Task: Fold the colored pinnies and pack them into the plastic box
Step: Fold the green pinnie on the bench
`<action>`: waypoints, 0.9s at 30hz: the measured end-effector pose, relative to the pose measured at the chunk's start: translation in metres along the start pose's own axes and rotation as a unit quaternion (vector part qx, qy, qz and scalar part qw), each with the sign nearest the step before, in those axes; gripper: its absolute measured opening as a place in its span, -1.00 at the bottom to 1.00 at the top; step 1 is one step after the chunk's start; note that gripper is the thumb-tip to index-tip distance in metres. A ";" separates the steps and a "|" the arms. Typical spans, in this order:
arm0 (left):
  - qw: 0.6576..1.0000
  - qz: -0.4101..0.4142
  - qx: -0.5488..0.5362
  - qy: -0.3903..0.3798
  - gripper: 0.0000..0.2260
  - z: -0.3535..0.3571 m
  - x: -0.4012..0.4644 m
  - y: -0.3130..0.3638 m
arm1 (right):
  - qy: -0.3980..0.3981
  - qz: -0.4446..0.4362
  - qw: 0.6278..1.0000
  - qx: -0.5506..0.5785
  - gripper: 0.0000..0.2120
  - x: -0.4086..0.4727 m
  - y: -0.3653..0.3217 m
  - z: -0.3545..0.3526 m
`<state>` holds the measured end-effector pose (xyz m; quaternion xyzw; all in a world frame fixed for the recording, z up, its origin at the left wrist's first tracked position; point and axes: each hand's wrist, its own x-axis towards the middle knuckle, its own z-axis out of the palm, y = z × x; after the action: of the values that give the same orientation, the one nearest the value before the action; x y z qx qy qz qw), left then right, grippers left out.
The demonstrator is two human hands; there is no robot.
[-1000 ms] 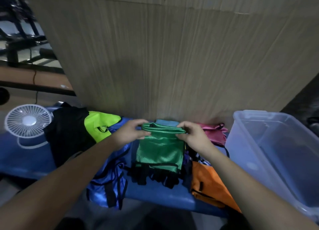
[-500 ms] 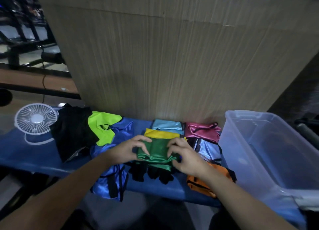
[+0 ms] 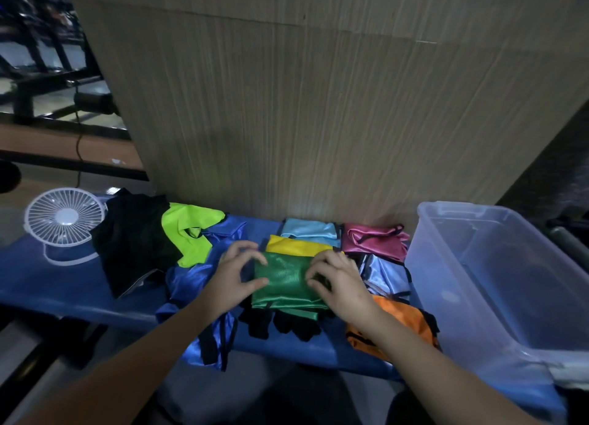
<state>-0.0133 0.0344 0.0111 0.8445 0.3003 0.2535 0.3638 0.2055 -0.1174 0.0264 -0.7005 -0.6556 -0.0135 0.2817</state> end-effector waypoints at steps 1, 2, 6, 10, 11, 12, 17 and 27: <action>0.998 -0.047 -0.029 0.006 -0.66 0.001 0.001 0.001 | 0.010 0.028 0.999 -0.015 -0.77 0.004 -0.001 0.001; 0.994 -0.096 -0.055 -0.005 -0.57 0.001 0.003 0.003 | 0.002 0.069 0.997 -0.031 -0.63 0.007 -0.002 0.001; 0.978 -0.183 -0.063 -0.077 -0.52 -0.003 0.003 0.011 | -0.098 0.217 0.969 -0.061 -0.31 0.022 -0.002 -0.002; 0.979 -0.171 -0.080 -0.078 -0.72 -0.001 0.001 0.014 | -0.113 0.189 0.972 -0.079 -0.35 0.028 -0.002 -0.004; 0.978 -0.171 -0.089 -0.081 -0.75 0.000 0.001 0.013 | -0.119 0.182 0.972 -0.088 -0.38 0.028 -0.003 -0.005; 0.977 -0.172 -0.098 -0.084 -0.78 0.001 0.000 0.013 | -0.124 0.177 0.972 -0.095 -0.40 0.028 -0.005 -0.006; 0.975 -0.158 -0.135 -0.075 -0.80 0.001 -0.006 0.022 | -0.123 0.157 0.979 -0.049 -0.53 0.023 -0.008 -0.011; 0.967 -0.128 -0.214 -0.046 -0.73 -0.017 -0.015 0.042 | -0.022 0.147 0.965 0.215 -0.65 0.008 -0.025 -0.035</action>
<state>-0.0211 0.0091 0.0507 0.7126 0.3274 0.2244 0.5784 0.1956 -0.1253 0.0686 -0.7123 -0.5391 0.1847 0.4097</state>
